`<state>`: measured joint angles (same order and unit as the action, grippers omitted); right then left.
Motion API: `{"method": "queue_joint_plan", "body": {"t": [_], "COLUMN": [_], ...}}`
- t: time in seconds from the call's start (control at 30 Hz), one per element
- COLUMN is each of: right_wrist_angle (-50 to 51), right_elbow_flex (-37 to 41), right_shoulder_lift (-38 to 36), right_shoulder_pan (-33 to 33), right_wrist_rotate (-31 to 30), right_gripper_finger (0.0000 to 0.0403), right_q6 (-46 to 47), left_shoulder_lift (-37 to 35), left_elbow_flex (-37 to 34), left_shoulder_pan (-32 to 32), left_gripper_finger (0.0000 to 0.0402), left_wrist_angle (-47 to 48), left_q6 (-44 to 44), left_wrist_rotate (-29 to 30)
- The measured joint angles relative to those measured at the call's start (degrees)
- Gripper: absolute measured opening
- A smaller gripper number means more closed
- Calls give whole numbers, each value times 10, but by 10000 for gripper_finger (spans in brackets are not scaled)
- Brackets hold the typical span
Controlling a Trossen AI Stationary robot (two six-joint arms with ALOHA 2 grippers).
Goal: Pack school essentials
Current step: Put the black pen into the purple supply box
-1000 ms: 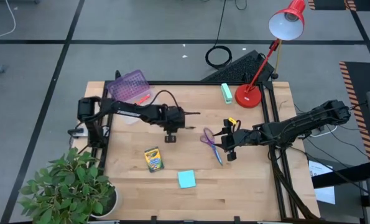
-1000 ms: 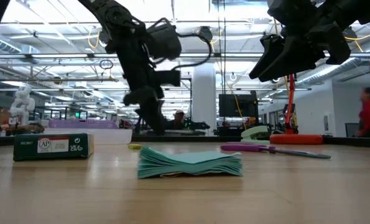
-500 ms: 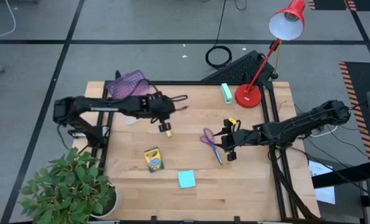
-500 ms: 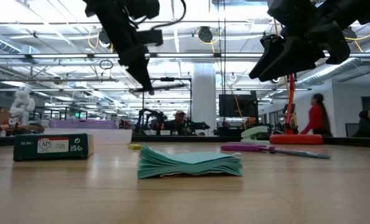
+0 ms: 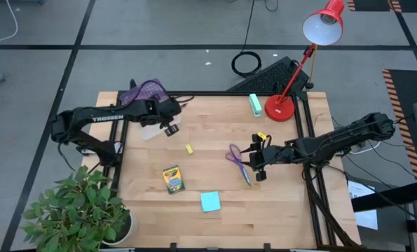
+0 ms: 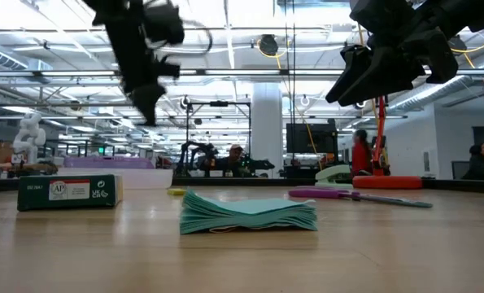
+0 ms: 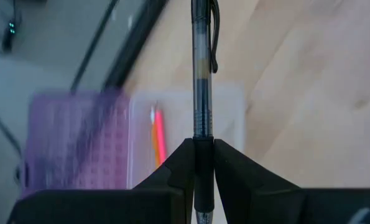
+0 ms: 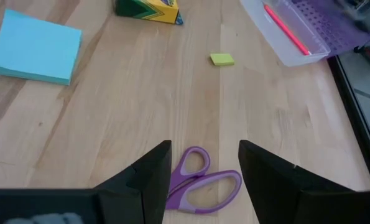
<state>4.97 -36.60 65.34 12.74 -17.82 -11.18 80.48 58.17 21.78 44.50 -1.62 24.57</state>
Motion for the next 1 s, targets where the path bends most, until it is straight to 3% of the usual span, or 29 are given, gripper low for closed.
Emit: {"method": "queue_joint_plan", "body": {"t": [0.37, 1.0], "right_wrist_angle": [0, -2], "right_elbow_flex": [0, 0], "right_shoulder_lift": [0, 0], "right_shoulder_pan": [0, 0], "right_wrist_rotate": [-1, -2], "right_gripper_finger": [180, 180], "right_q6": [1, 0], "left_shoulder_lift": [0, 0], "left_elbow_flex": [-133, -189], "left_shoulder_pan": [80, 108], "left_gripper_finger": [56, 56], "left_wrist_angle": [-95, -118], "left_q6": [-34, 1], "left_wrist_rotate": [15, 35]}}
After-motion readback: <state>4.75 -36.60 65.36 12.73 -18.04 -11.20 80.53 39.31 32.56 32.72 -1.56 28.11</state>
